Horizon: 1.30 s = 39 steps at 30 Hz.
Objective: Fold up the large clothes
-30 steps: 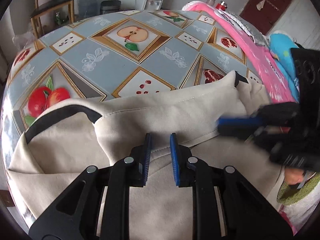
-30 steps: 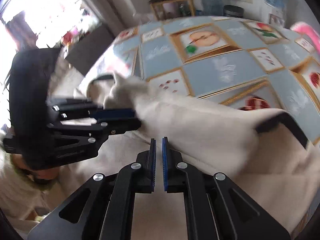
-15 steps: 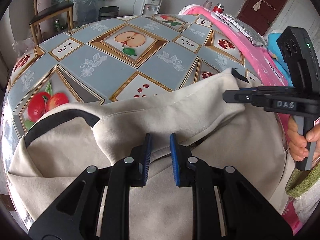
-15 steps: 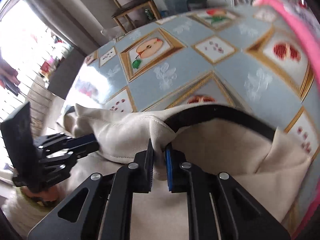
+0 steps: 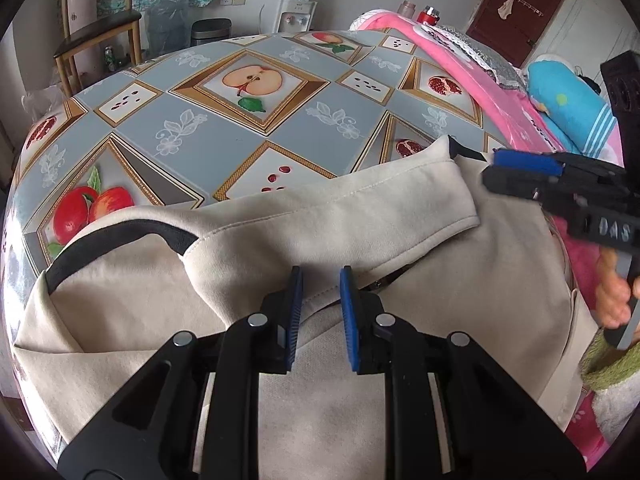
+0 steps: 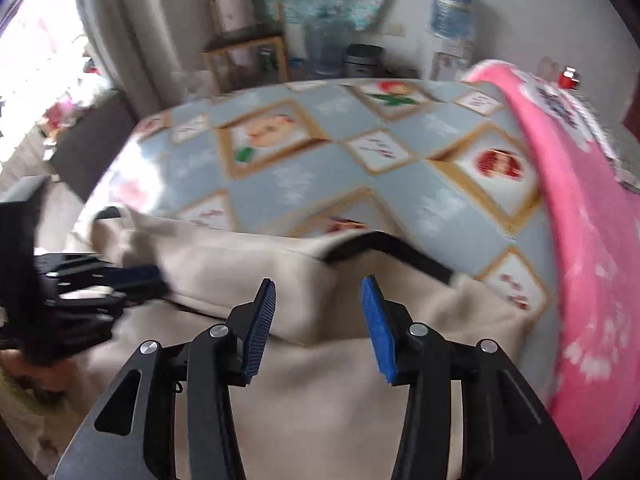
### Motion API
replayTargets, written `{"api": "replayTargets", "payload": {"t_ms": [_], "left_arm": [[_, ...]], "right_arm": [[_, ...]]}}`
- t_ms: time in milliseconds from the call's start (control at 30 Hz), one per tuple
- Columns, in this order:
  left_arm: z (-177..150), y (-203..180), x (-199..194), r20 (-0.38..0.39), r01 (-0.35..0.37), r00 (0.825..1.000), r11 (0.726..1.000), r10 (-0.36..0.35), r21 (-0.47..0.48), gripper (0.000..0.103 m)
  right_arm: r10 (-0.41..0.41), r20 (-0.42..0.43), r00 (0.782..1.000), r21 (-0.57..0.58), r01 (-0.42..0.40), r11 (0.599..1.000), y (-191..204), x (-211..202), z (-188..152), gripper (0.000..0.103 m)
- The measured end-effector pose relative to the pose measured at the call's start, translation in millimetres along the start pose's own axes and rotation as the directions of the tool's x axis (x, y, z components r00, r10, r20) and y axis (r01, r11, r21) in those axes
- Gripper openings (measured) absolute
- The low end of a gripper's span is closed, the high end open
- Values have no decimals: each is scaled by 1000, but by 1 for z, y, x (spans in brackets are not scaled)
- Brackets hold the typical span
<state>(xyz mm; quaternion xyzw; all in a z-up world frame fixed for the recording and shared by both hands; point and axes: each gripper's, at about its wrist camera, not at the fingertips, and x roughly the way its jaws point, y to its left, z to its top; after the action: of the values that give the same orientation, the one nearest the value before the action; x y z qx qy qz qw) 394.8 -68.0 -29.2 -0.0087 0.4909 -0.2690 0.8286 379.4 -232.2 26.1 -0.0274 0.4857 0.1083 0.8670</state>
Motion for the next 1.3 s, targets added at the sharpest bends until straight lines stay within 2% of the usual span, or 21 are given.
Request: {"api": "replayTargets", "payload": {"t_ms": [100,133,167,300,367,433,567,667,733,800,867,900,933,1033,1133,1233,1300], "left_arm": [[0,0,0,0,-1,1000,1000,1,-9,18],[0,1,0,2,0,1000,1000,0,-12,18],[0,1,0,4,4,1000,1000,-4,-17,18],[-1,3,-1,9,14,1000,1000,-14,-23,18],[-1,4,-1,9,18,1000,1000,-18,-25,18],[-1,5,-1,7,22,1000,999,-22,-30,18],[0,11,-6,-2,34,999,997,-34,-70,18],[-1,22,-17,27,40,999,991,-37,-126,18],[-2,29,-19,29,38,999,988,-34,-150,18],[-3,33,-17,17,39,999,984,-37,-172,18],[-4,33,-14,6,21,1000,985,-20,-174,18],[-4,31,-14,7,9,1000,986,-7,-167,18],[-5,28,-13,10,-3,1000,988,5,-156,18],[-5,26,-14,7,-15,1000,990,16,-140,18],[-2,29,-31,8,-19,1000,985,21,-169,18],[-6,30,-77,58,-16,998,985,26,-173,22],[-19,33,-113,105,-28,993,985,46,-168,36]], "right_arm": [[-17,-42,999,-72,14,997,26,34,0,44],[-42,-67,997,-78,37,996,27,47,-4,44],[-34,-56,998,-62,31,998,23,51,-9,44],[24,-73,997,51,-20,998,6,34,-10,42],[-20,-43,999,43,22,999,7,26,-12,42],[-59,-78,995,59,64,996,-1,34,-18,42],[-70,-96,993,82,78,994,-4,34,-13,42],[-38,-24,999,42,39,998,17,13,-6,42],[15,4,1000,8,-15,1000,32,10,-2,42],[24,-8,1000,-41,-24,999,48,21,0,42],[-14,-48,999,-84,9,996,59,42,-4,42],[-27,-42,999,-85,23,996,59,50,-9,42],[-21,-21,1000,-83,19,996,58,48,-12,42],[-8,-43,999,-61,5,998,54,45,-11,42],[18,-43,999,-19,-19,1000,48,23,-11,42],[80,1,997,-1,-80,997,43,-12,-12,50],[114,34,993,-2,-114,994,39,-41,-21,66]]}}
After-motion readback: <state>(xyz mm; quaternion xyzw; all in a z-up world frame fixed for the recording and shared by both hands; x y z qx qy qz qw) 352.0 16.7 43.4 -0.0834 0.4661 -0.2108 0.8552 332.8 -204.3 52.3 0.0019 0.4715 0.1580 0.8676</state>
